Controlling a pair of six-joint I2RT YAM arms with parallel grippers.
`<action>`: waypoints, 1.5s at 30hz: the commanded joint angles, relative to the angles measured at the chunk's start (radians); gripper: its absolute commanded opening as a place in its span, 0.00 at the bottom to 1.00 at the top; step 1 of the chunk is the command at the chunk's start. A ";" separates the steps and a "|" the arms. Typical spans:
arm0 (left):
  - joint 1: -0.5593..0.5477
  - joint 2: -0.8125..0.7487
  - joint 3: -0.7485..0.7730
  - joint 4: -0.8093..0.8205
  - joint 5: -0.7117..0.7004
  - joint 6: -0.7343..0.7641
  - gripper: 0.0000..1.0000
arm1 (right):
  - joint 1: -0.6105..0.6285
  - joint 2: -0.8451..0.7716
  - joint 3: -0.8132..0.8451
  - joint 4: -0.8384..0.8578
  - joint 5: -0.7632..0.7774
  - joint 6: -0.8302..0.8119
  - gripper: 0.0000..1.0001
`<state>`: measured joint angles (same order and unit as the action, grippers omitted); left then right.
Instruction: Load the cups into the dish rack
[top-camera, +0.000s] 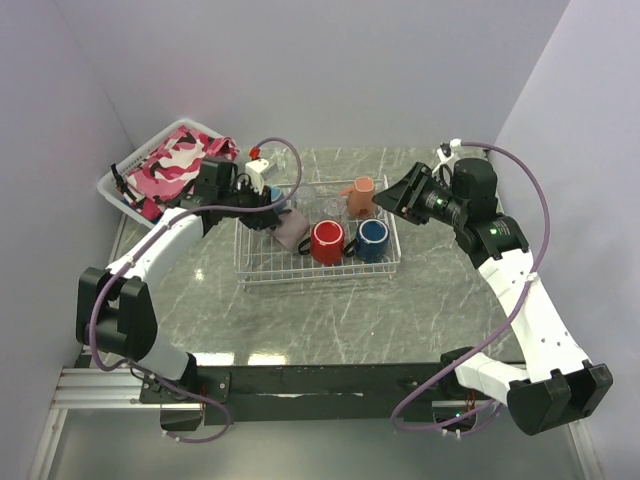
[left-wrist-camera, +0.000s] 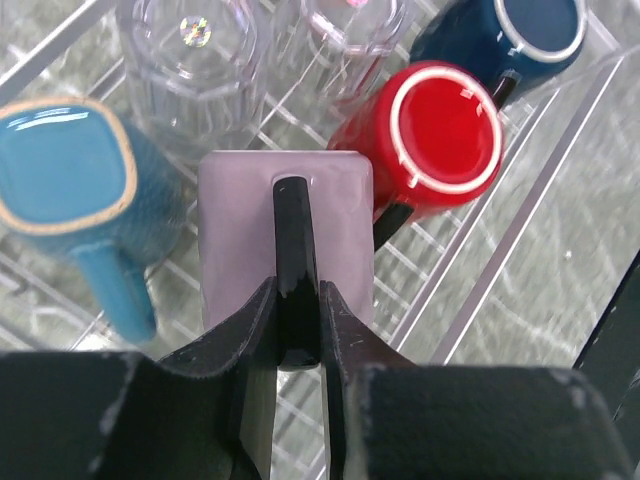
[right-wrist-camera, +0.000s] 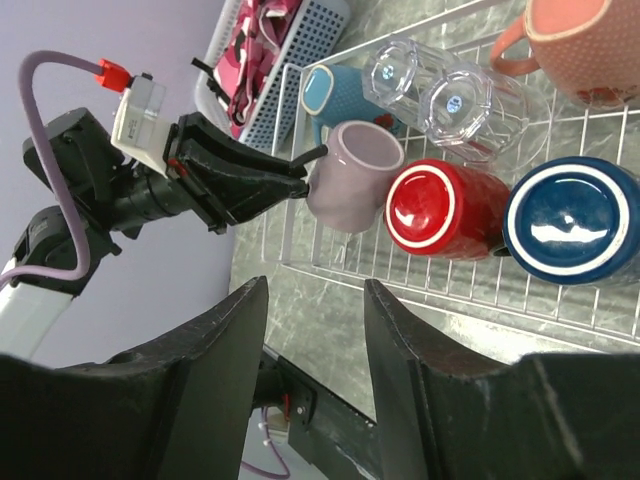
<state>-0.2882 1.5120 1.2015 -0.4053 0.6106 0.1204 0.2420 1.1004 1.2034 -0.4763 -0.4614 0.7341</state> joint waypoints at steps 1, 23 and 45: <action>-0.008 -0.019 -0.029 0.169 0.084 -0.096 0.01 | -0.007 -0.025 -0.018 0.001 0.003 -0.024 0.50; 0.057 -0.223 -0.388 -0.041 0.028 0.223 0.01 | -0.006 0.035 0.012 -0.048 -0.016 -0.053 0.50; 0.060 -0.174 -0.438 -0.076 -0.009 0.289 0.40 | -0.006 0.053 0.064 -0.128 -0.002 -0.081 0.54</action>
<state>-0.2459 1.2827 0.8055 -0.2924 0.6846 0.4004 0.2420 1.1671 1.2247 -0.5987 -0.4641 0.6712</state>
